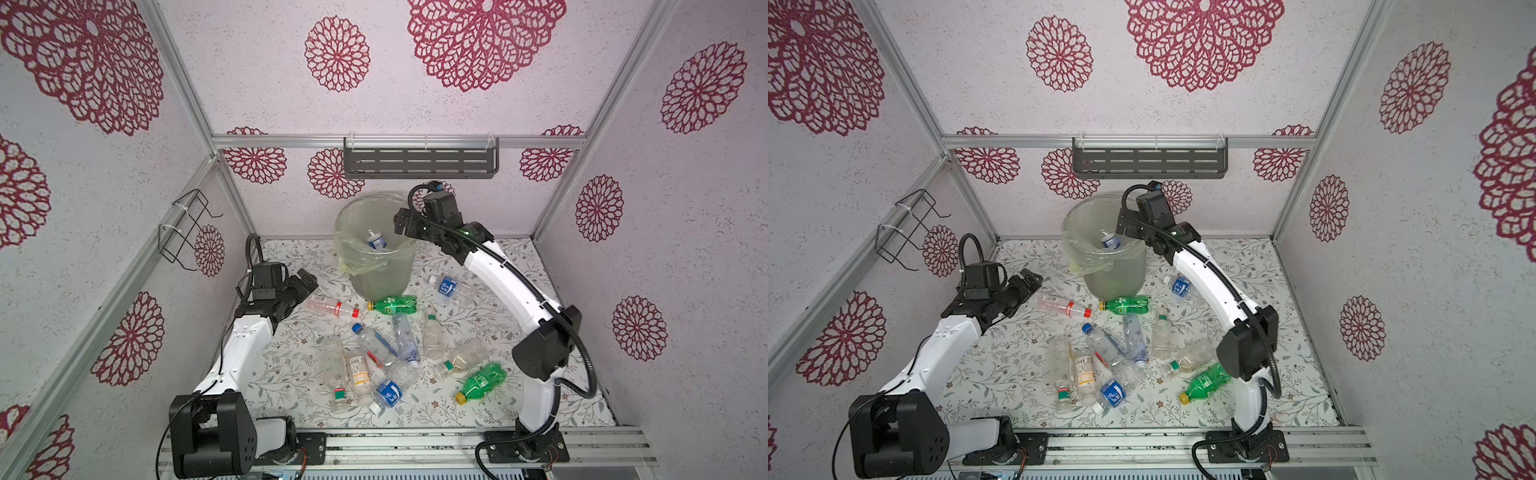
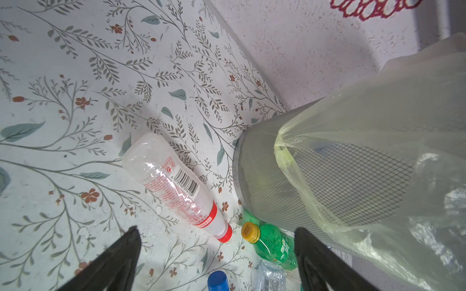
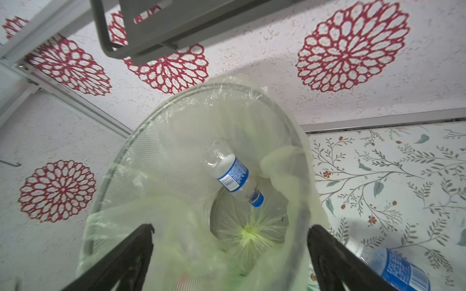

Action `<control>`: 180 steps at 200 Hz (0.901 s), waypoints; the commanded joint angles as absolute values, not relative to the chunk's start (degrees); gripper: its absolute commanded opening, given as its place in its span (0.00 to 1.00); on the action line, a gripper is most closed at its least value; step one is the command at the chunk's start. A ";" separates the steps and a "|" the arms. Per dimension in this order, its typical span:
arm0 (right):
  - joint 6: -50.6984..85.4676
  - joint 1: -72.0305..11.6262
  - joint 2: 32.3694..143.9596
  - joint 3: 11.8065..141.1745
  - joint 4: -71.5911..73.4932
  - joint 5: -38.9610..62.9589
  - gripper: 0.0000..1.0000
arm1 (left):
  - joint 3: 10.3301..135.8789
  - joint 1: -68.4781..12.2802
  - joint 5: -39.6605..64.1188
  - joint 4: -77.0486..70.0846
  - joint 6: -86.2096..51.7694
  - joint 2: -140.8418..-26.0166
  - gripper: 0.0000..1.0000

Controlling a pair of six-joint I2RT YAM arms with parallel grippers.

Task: Throw the plastic bottles in the bin
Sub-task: Throw the plastic bottle into the trash bin, then pick up the plastic bottle from the middle-left of the table.

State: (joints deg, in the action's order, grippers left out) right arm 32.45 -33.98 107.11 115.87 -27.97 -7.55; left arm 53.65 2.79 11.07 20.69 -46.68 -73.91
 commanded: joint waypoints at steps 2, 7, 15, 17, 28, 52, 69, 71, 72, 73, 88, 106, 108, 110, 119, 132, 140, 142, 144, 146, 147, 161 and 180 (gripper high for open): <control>31.68 -34.28 95.50 110.70 -19.67 -6.51 0.99 | 55.10 3.16 10.47 21.44 -45.71 -71.97 0.97; 32.13 -34.28 94.18 108.76 -19.45 -6.19 0.99 | 55.18 3.16 10.34 21.62 -45.47 -71.69 0.97; 32.72 -34.28 91.87 105.22 -18.56 -5.46 0.99 | 55.43 3.10 9.93 22.00 -44.93 -71.18 0.97; 32.92 -34.28 91.39 104.26 -18.28 -5.30 0.99 | 55.52 3.08 9.76 22.13 -44.81 -71.08 0.97; 33.89 -34.28 87.82 98.79 -16.71 -4.75 0.99 | 56.01 3.05 9.04 22.90 -43.94 -70.55 0.97; 35.89 -34.32 79.15 86.05 -12.48 -4.96 0.99 | 57.25 3.01 8.09 24.11 -42.72 -70.48 0.97; 36.49 -34.35 73.18 77.76 -10.24 -5.61 0.99 | 57.81 3.01 8.04 24.60 -42.78 -70.83 0.97; 36.43 -34.30 72.72 76.97 -10.14 -5.73 0.99 | 57.83 2.99 8.21 24.69 -42.84 -70.90 0.97; 36.45 -34.29 72.22 76.58 -10.12 -5.81 0.99 | 57.83 2.99 8.23 24.74 -42.87 -70.92 0.97; 36.46 -34.28 71.84 76.17 -10.12 -5.89 0.99 | 57.83 2.99 8.29 24.76 -42.88 -70.97 0.97; 36.05 -34.28 67.41 70.85 -10.41 -6.73 0.99 | 57.70 2.92 8.72 24.75 -43.13 -71.40 0.97; 35.39 -34.28 63.10 65.44 -11.15 -7.87 0.99 | 57.78 2.65 7.95 26.13 -43.52 -71.94 0.97; 35.22 -34.28 62.64 64.94 -11.27 -8.01 0.99 | 57.82 2.57 7.63 26.33 -43.73 -71.97 0.97; 35.17 -34.28 62.24 64.47 -11.39 -8.11 0.99 | 57.89 2.49 7.36 26.60 -43.94 -71.98 0.97; 34.46 -34.19 60.72 62.58 -11.97 -8.67 0.99 | 58.01 2.10 6.06 27.82 -44.89 -71.92 0.97; 33.75 -34.19 58.80 60.25 -12.96 -9.51 0.99 | 58.01 0.98 4.39 28.88 -46.35 -71.43 0.97; 33.47 -34.19 57.80 59.04 -13.47 -9.95 0.99 | 58.07 -0.06 3.13 29.57 -47.02 -71.00 0.97; 33.48 -34.19 57.65 58.79 -13.61 -10.05 0.99 | 58.09 -0.46 2.67 29.78 -47.13 -70.90 0.97; 33.38 -34.19 57.43 58.53 -13.79 -10.07 0.99 | 58.16 -0.84 2.27 30.06 -47.29 -70.81 0.97; 33.33 -34.15 57.27 58.40 -13.97 -10.10 0.99 | 58.24 -1.18 1.80 30.30 -47.42 -70.66 0.97; 33.32 -34.12 57.20 58.25 -14.06 -10.10 0.99 | 58.26 -1.38 1.56 30.40 -47.48 -70.62 0.97; 33.34 -34.15 56.41 57.28 -15.62 -10.27 0.99 | 58.92 -4.38 -1.51 32.23 -47.89 -69.93 0.97; 33.10 -34.02 56.10 56.80 -18.31 -9.87 0.99 | 59.16 -7.79 -4.85 34.46 -49.08 -69.74 0.97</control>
State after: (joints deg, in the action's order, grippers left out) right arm 34.30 -34.17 57.14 57.01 -15.40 -8.67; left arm 57.23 -4.32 0.95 30.52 -46.54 -71.40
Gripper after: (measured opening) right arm 0.989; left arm 0.974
